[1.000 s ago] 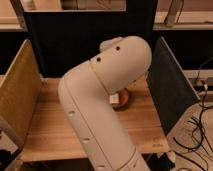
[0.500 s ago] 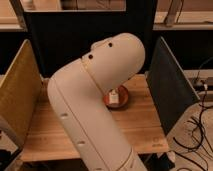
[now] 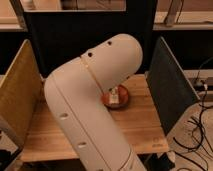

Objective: Push the ceramic bowl across the table

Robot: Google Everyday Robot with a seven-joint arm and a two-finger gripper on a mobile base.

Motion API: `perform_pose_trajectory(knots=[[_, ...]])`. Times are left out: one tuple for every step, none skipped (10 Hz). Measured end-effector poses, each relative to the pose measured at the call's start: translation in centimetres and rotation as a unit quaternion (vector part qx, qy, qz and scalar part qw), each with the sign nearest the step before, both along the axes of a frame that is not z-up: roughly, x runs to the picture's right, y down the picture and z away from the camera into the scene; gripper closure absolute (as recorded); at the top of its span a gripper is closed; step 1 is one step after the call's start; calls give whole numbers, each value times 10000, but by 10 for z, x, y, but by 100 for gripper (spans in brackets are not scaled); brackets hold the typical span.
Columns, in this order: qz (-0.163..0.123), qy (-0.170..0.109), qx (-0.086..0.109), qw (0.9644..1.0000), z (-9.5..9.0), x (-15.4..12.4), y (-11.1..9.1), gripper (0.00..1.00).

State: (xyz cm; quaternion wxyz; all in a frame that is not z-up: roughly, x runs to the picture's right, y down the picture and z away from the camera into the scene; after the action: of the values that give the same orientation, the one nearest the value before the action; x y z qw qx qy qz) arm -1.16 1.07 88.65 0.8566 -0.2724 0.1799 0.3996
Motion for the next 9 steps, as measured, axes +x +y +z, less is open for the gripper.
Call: perform_pose_trajectory(knots=[[-23, -104, -115, 9999, 0, -10, 8, 100], [-24, -101, -116, 9999, -1, -9, 8, 100], [-17, -91, -120, 9999, -1, -7, 8, 100], [-19, -90, -119, 9999, -1, -8, 8, 100], [-12, -58, -118, 9999, -1, -5, 8, 100], [39, 41, -129, 9999, -3, 7, 10, 100], [75, 118, -123, 9998, -4, 19, 10, 100], [66, 136, -114, 9998, -2, 21, 9, 100], [29, 101, -121, 9999, 2, 17, 9, 100]])
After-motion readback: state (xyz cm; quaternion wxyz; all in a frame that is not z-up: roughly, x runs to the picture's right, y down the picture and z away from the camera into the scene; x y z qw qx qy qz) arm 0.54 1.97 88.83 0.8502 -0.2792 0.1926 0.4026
